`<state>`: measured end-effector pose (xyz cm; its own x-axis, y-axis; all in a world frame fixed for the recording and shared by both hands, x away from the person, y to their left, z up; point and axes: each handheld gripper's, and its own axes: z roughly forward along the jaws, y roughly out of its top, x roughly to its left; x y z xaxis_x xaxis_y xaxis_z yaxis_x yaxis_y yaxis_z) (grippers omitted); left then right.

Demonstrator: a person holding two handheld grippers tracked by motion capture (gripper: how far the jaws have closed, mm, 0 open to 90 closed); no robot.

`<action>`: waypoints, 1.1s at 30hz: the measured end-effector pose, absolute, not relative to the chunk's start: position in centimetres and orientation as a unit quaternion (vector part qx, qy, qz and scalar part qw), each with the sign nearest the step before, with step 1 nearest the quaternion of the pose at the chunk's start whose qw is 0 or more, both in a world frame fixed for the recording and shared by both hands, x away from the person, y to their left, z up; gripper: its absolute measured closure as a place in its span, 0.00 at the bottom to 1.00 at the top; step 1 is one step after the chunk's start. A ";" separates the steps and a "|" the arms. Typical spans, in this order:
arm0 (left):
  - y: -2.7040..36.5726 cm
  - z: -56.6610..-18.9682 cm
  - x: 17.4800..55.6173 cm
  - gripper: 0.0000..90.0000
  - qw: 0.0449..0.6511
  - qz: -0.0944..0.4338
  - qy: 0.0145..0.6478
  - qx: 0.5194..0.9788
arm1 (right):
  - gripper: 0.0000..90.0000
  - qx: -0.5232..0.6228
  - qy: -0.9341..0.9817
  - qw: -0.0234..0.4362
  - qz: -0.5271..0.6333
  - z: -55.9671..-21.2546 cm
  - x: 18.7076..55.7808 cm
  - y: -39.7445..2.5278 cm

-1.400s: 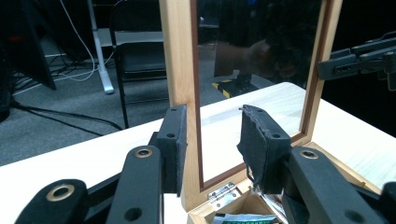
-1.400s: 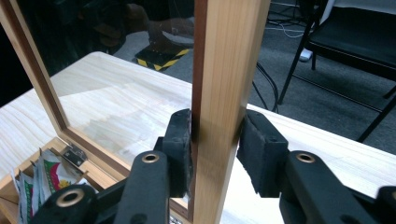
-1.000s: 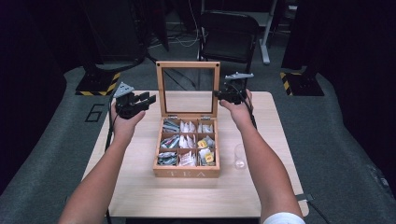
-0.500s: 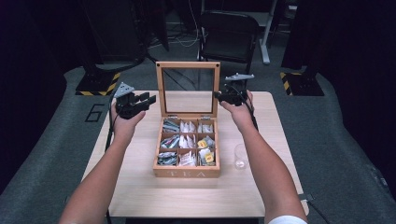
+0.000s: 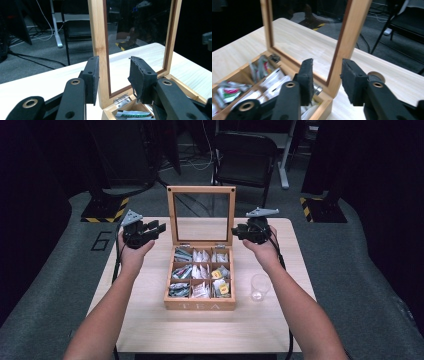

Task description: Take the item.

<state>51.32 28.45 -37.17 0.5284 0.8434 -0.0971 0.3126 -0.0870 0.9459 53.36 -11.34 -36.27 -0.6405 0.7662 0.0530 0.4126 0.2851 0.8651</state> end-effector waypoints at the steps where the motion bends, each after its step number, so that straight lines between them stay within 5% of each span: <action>1: 28.4 -37.2 51.3 0.66 0.534 0.250 0.417 0.692 | 0.71 0.377 0.780 0.191 0.462 -36.3 53.1 -11.3; 33: 29.4 -37.2 50.4 0.65 0.534 0.252 0.421 0.688 | 0.76 0.299 0.822 0.135 0.465 -40.9 46.3 -9.7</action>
